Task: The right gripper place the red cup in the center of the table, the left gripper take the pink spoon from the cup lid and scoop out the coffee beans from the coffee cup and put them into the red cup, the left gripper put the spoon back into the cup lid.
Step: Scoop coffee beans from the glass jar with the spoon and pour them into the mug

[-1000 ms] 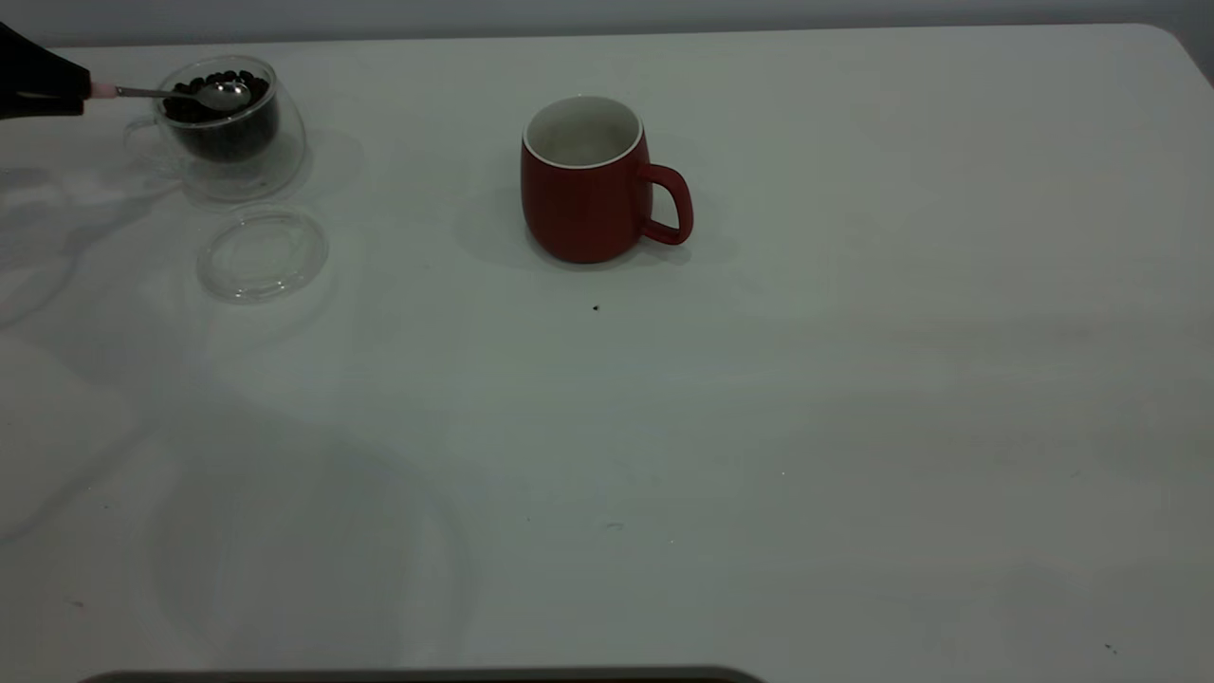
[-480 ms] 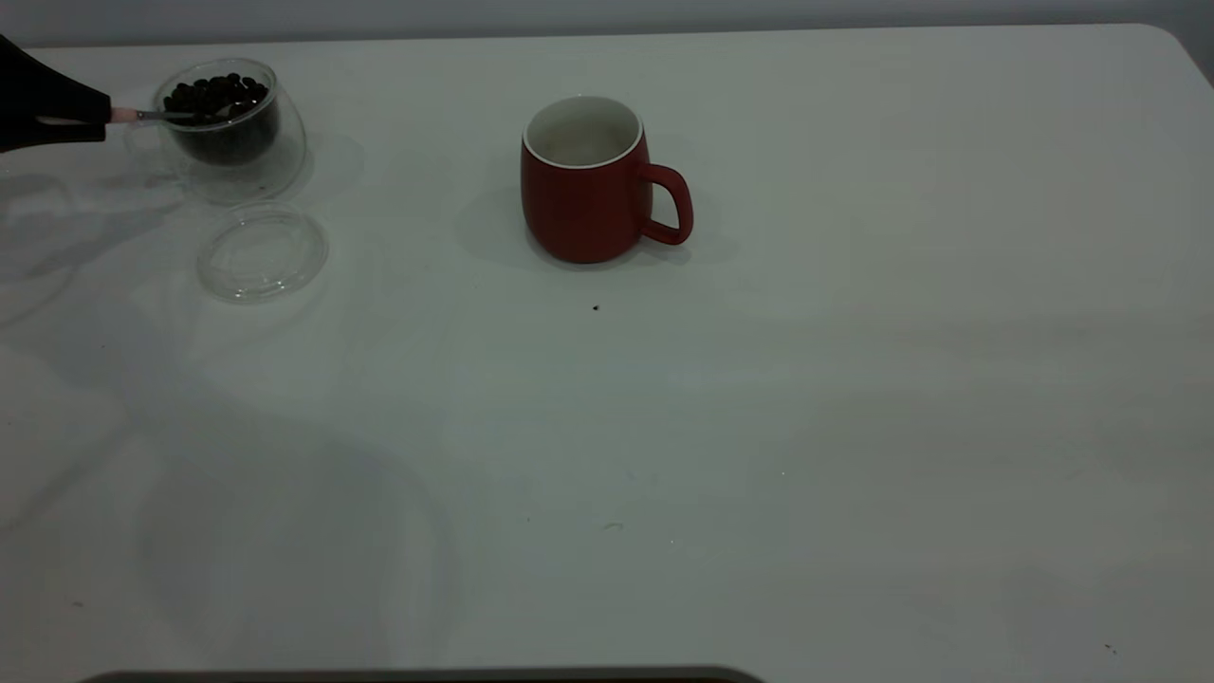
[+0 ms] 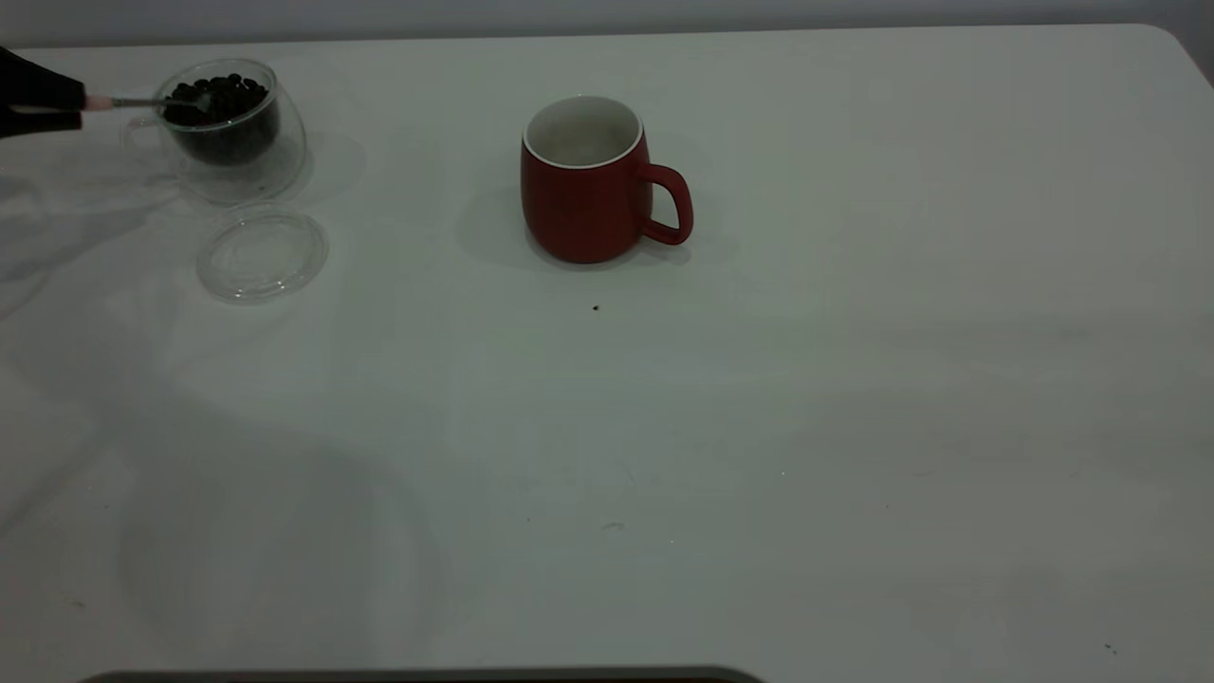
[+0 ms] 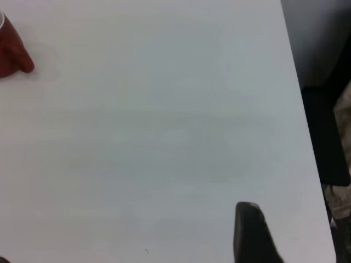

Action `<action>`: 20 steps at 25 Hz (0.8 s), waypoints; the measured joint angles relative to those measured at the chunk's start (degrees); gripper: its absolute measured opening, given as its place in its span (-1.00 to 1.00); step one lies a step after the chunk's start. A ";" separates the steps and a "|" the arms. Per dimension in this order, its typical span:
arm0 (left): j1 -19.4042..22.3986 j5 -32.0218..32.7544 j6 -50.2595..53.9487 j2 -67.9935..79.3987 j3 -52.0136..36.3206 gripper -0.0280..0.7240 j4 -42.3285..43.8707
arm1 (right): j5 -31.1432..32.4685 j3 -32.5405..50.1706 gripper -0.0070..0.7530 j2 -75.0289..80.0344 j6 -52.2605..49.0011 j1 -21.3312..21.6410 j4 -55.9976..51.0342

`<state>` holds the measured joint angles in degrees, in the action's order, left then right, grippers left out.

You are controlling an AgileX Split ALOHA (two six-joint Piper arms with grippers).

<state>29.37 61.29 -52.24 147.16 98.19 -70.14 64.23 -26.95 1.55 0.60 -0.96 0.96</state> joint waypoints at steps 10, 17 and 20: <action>0.61 2.50 2.56 0.02 0.00 -0.61 -0.46 | 0.00 0.00 0.16 0.00 0.00 0.00 0.00; 0.61 4.65 4.29 0.07 0.00 -0.61 -0.46 | 0.00 0.00 0.16 0.00 0.00 0.00 0.00; 0.61 4.75 4.44 0.07 0.00 -0.61 -0.46 | 0.00 0.00 0.16 0.00 0.00 0.00 0.00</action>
<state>29.97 66.04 -47.80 147.23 98.19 -70.60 64.23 -26.95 1.55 0.60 -0.96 0.96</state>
